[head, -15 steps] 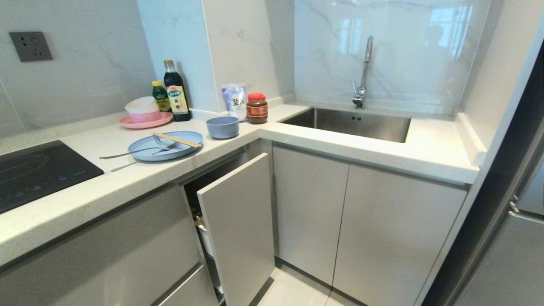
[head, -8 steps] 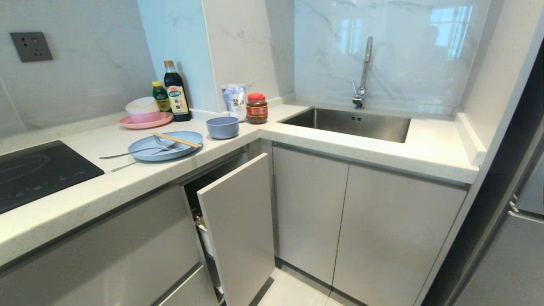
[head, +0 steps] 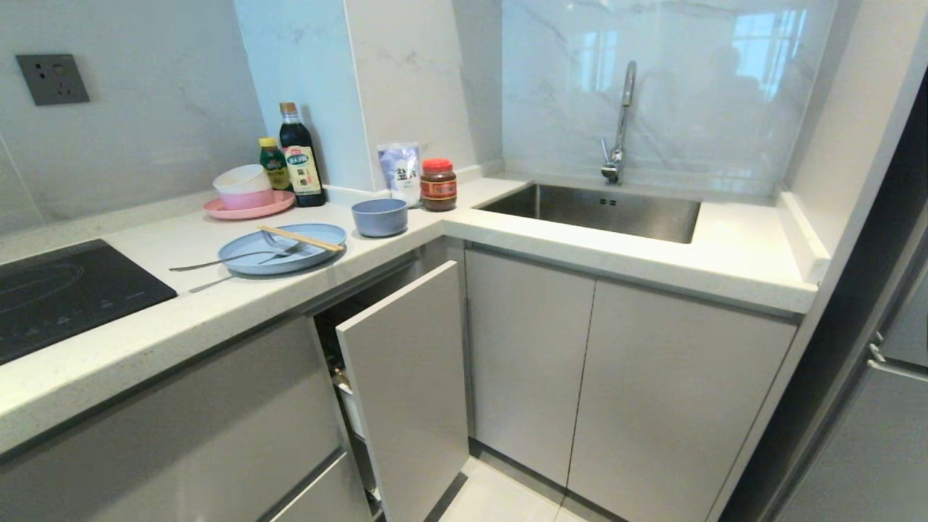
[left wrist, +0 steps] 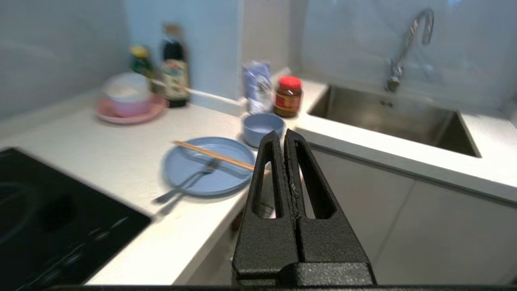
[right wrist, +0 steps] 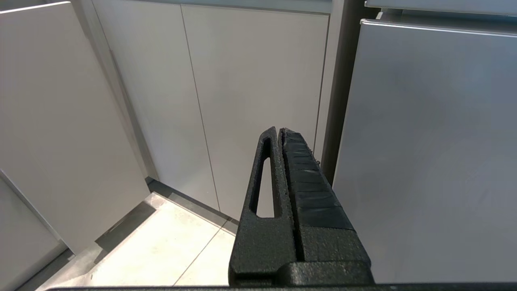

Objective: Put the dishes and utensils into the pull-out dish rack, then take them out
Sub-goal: Open the cupboard

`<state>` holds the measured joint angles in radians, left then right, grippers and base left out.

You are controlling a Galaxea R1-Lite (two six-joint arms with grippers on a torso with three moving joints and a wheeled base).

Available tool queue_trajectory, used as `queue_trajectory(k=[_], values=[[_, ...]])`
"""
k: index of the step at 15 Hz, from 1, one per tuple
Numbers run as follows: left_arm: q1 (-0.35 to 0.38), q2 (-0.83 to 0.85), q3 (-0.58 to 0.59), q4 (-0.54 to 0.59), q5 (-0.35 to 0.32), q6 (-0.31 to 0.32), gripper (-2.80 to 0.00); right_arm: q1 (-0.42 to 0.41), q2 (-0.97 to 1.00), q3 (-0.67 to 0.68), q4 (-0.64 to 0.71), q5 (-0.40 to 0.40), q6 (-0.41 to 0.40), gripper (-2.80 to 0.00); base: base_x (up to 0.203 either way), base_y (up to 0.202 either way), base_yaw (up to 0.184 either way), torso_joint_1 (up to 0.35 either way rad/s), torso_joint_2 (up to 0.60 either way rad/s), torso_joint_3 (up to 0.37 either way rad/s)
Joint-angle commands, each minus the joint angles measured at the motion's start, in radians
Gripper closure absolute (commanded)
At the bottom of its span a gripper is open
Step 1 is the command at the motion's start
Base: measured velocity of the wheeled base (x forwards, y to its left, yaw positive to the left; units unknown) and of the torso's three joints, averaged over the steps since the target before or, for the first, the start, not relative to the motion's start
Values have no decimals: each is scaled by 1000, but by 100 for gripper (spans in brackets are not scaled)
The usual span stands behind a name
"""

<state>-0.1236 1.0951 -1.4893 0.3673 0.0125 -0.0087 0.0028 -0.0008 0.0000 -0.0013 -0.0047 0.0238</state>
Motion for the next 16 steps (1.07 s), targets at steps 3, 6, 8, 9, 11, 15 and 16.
queue_trajectory(k=[3,6,8,9,11,15,16], values=[[-73,347,-90,-1,7,-16,0,0,-4,2,0,0,0,0,0,0,0,0,0,0],[-101,501,-129,4,35,-12,0,0,-4,2,0,0,-1,0,0,0,0,0,0,0],[-123,602,-164,36,79,-10,0,0,-4,2,0,0,1,0,0,0,0,0,0,0],[-133,640,-188,75,90,-10,0,0,-4,2,0,0,0,0,0,0,0,0,0,0],[-153,715,-243,183,98,-10,0,0,-4,2,0,0,-1,0,0,0,0,0,0,0],[-181,854,-288,239,113,-10,0,0,-4,2,0,0,1,0,0,0,0,0,0,0],[-182,883,-299,239,124,-10,0,0,-4,2,0,0,-1,0,0,0,0,0,0,0]])
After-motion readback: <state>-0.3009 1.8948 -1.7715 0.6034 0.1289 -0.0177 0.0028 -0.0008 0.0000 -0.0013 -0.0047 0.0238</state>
